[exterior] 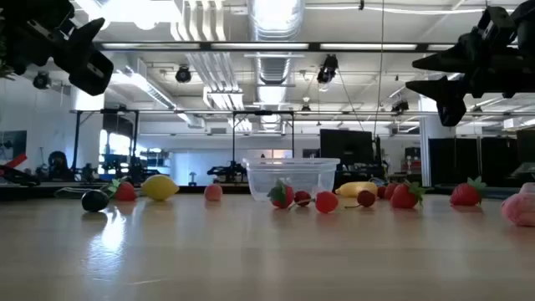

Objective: Pick and placing Produce into tupperware

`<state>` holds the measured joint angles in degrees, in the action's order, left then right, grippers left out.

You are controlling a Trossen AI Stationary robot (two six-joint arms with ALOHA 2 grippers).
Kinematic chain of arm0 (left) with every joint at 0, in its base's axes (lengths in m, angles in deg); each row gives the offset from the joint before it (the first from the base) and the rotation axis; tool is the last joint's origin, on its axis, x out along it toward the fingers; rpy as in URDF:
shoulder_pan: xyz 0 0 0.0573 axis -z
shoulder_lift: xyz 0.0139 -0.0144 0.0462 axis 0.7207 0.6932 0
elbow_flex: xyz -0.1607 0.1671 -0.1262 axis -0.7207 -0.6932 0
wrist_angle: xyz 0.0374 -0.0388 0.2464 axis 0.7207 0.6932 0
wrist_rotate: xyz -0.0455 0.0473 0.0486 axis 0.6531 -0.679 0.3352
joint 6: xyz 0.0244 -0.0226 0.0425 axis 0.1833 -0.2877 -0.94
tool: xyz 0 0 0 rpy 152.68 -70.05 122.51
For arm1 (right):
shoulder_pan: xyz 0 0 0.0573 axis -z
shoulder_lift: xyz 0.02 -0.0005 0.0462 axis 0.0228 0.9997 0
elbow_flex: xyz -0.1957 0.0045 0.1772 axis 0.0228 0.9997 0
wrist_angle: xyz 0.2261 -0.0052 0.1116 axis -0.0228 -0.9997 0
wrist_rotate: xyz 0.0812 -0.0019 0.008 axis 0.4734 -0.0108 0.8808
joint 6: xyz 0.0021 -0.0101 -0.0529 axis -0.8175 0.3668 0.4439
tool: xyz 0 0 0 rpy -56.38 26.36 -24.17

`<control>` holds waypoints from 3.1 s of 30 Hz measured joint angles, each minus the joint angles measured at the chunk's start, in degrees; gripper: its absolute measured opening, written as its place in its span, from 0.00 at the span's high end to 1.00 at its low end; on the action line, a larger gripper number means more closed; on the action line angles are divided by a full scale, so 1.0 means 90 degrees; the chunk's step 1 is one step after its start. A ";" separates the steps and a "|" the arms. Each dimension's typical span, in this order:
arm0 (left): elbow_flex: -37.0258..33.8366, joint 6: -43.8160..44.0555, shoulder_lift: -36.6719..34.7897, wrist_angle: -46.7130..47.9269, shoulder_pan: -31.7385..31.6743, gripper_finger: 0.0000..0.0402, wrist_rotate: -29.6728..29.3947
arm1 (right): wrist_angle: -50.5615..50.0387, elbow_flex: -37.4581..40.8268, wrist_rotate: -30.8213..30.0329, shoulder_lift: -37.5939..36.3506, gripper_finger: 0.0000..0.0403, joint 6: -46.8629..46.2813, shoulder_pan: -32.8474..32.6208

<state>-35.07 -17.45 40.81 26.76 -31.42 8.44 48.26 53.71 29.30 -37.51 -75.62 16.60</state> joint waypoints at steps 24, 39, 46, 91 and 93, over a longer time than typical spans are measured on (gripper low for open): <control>0.0000 -0.0002 0.0000 -0.0001 0.0000 0.61 0.0029 | 0.0001 0.0000 0.0000 0.0002 0.56 0.0000 -0.0002; 0.0000 -0.0002 0.0000 0.0000 -0.0002 0.61 0.0021 | 0.0002 0.0000 -0.0001 0.0000 0.56 0.0000 0.0000; 0.0000 -0.0002 0.0000 0.0000 0.0000 0.61 -0.0002 | 0.0002 0.0000 0.0000 0.0002 0.56 0.0000 0.0000; 0.0000 -0.0002 0.0000 -0.0002 0.0000 0.61 0.0020 | 0.0289 0.0000 -0.0649 0.0000 0.56 -0.0016 0.0000; 0.0000 0.0000 0.0002 -0.0002 -0.0002 0.61 0.0002 | 0.0334 0.0000 -0.0896 0.0000 0.56 -0.0019 0.0000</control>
<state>-35.07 -17.45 40.83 26.74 -31.43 8.46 51.26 53.71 21.24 -37.51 -75.79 16.60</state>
